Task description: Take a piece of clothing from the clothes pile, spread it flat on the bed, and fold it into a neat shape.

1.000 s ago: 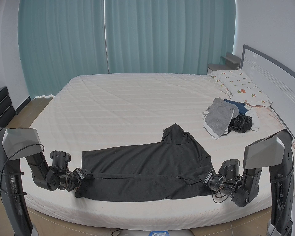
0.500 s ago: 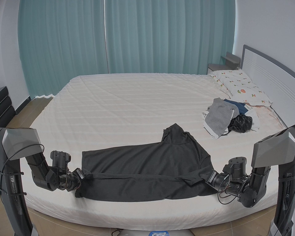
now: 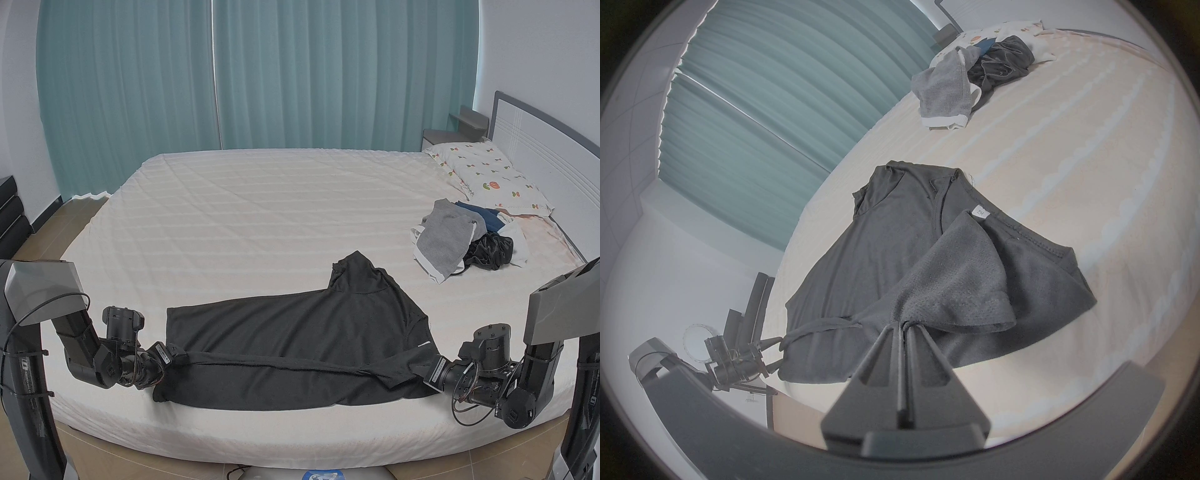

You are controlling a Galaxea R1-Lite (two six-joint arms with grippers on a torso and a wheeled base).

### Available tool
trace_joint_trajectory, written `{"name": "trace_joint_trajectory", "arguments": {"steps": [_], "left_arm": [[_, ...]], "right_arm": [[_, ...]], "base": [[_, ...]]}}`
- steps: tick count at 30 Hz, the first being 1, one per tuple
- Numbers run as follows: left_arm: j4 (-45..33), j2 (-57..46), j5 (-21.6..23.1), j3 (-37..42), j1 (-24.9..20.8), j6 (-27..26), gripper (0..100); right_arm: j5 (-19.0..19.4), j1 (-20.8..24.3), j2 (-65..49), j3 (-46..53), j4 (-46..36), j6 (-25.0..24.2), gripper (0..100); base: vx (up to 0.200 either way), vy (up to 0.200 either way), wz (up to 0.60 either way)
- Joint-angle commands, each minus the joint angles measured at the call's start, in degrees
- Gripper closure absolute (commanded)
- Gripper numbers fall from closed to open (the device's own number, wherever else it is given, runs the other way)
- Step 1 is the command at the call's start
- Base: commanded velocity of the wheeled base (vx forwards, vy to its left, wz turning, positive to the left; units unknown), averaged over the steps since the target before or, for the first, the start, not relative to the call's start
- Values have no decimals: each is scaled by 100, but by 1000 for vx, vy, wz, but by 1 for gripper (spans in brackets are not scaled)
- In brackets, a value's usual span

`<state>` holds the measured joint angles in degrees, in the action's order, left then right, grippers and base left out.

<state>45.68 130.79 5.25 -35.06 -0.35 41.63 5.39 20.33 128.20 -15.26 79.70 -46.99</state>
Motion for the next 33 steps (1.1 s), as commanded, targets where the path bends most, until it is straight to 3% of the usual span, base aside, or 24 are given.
{"name": "trace_joint_trajectory", "arguments": {"steps": [1, 6, 7, 14, 25, 33], "left_arm": [[2, 8, 2, -1, 0, 3, 0], [2, 8, 2, -1, 0, 3, 0], [2, 8, 2, -1, 0, 3, 0], [2, 8, 2, -1, 0, 3, 0], [11, 8, 2, -10, 0, 21, 0], [2, 8, 2, -10, 0, 12, 0]], "right_arm": [[50, 14, 12, 120, 1, 85, 100], [103, 14, 223, 243, 1, 393, 100], [103, 23, 241, 278, -7, 437, 0], [120, 41, 373, 269, 98, 595, 0], [147, -741, 294, -293, 256, 630, 0], [305, -882, 777, -838, 230, 665, 0]], "base": [[0, 0, 0], [0, 0, 0], [0, 0, 0], [0, 0, 0], [0, 0, 0], [0, 0, 0]]}}
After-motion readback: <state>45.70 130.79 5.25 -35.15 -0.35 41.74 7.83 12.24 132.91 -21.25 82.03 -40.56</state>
